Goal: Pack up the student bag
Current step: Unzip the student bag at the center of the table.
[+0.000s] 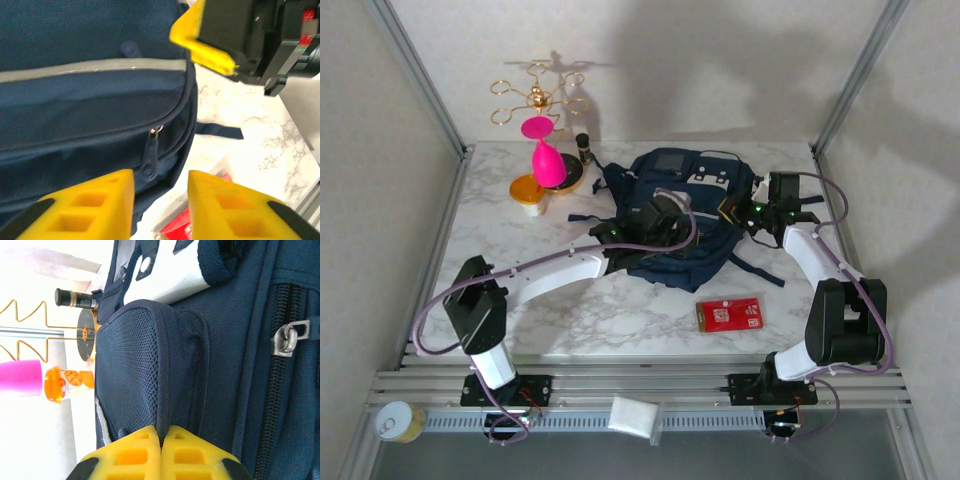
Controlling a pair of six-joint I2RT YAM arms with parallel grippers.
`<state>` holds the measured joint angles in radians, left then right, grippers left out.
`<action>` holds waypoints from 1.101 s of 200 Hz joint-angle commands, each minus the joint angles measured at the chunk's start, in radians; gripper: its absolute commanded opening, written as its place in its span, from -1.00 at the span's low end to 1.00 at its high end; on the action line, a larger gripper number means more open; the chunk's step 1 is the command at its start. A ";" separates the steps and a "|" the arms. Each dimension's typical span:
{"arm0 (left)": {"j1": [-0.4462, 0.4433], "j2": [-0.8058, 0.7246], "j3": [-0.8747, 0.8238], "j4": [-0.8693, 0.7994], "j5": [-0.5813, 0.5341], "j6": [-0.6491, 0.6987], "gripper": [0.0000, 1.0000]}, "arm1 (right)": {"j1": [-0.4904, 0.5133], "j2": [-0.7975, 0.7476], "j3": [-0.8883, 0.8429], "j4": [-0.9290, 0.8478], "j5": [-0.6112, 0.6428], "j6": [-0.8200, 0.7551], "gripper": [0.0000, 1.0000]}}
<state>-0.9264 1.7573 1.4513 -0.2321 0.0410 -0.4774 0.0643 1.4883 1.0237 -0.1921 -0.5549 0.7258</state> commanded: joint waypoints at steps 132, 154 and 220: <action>-0.042 0.294 0.283 -0.237 -0.236 0.116 -0.27 | 0.008 -0.005 -0.036 0.117 -0.084 0.063 -1.00; -0.038 0.319 0.294 -0.245 -0.231 0.113 -0.49 | 0.007 -0.010 -0.033 0.115 -0.083 0.061 -1.00; -0.022 0.218 0.200 -0.201 -0.219 0.076 -1.00 | -0.033 0.004 -0.001 0.067 -0.103 0.005 -1.00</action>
<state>-0.9745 2.0430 1.7054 -0.4385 -0.1539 -0.3786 0.0601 1.4895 0.9886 -0.1276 -0.5964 0.7692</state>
